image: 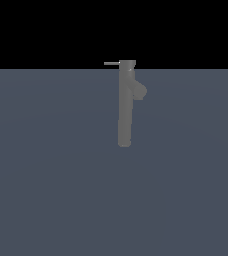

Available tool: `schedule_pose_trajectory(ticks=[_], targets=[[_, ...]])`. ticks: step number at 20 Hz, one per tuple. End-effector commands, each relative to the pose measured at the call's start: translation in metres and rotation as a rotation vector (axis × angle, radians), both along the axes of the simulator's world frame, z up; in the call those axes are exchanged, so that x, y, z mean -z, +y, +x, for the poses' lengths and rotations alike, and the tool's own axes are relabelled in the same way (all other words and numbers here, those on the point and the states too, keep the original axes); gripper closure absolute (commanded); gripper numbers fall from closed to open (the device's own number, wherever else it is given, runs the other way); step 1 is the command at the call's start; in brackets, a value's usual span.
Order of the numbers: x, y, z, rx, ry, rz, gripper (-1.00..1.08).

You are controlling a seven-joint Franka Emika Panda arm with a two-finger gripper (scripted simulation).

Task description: Turn on the faucet by rotating a designated handle.

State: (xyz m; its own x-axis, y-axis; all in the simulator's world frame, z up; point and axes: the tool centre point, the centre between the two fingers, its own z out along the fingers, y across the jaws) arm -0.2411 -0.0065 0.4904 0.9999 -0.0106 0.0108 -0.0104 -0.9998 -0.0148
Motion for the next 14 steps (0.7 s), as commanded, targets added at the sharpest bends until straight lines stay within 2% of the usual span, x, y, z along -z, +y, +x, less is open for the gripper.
schedule_pose_trajectory(ticks=[1,8,14], targets=[[0.000,0.000,0.001,0.000,-0.001,0.001,1.08],[0.000,0.000,0.009,0.000,-0.001,0.001,1.08],[0.003,0.000,0.033,-0.003,0.000,-0.002,1.08]])
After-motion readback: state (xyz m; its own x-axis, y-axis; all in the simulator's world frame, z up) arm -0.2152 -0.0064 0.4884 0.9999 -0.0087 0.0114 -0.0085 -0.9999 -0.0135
